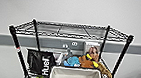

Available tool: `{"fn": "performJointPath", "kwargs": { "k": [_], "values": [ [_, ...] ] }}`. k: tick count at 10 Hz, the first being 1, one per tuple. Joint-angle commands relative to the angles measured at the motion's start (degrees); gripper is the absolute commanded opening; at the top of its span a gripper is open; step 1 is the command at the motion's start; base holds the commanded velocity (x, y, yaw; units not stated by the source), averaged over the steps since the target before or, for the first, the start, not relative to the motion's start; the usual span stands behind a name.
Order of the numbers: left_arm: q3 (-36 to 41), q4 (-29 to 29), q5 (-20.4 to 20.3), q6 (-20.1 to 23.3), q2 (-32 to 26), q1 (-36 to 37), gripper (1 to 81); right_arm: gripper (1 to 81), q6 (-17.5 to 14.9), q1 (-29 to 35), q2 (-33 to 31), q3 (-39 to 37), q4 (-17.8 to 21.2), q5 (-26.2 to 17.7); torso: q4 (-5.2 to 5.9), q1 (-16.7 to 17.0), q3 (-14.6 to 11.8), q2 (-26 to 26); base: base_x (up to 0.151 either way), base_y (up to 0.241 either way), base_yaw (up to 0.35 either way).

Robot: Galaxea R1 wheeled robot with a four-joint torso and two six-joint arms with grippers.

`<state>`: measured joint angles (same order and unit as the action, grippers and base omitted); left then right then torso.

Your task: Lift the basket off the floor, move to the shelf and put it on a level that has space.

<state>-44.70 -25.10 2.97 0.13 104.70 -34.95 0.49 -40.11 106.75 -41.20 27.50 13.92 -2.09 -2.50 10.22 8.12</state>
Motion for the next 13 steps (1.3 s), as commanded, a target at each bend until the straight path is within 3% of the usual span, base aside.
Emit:
{"fn": "performJointPath", "kwargs": {
  "k": [1,6,9,13],
  "values": [
    [10.6,0.9,1.0,0.1,-4.0,9.7,1.0,1.0,1.4,8.5,-4.6,8.1,2.5,-1.5,0.0,0.0,0.0,0.0,0.0,0.0,0.0],
    [16.6,0.8,1.1,-4.4,-9.2,16.6,1.0,1.0,2.6,14.0,-12.1,13.4,4.8,-2.1,0.0,0.0,0.0,0.0,0.0,0.0,0.0],
    [18.3,0.8,1.7,-8.7,-10.6,22.4,1.0,1.0,6.8,20.3,-15.0,15.3,5.0,-3.5,0.0,0.0,0.0,0.0,0.0,0.0,0.0],
    [18.7,0.8,3.9,-18.1,-11.9,34.9,1.0,1.0,13.7,31.8,-17.2,15.9,5.8,-8.1,0.0,0.0,0.0,0.0,0.0,0.0,0.0]
  ]
}}
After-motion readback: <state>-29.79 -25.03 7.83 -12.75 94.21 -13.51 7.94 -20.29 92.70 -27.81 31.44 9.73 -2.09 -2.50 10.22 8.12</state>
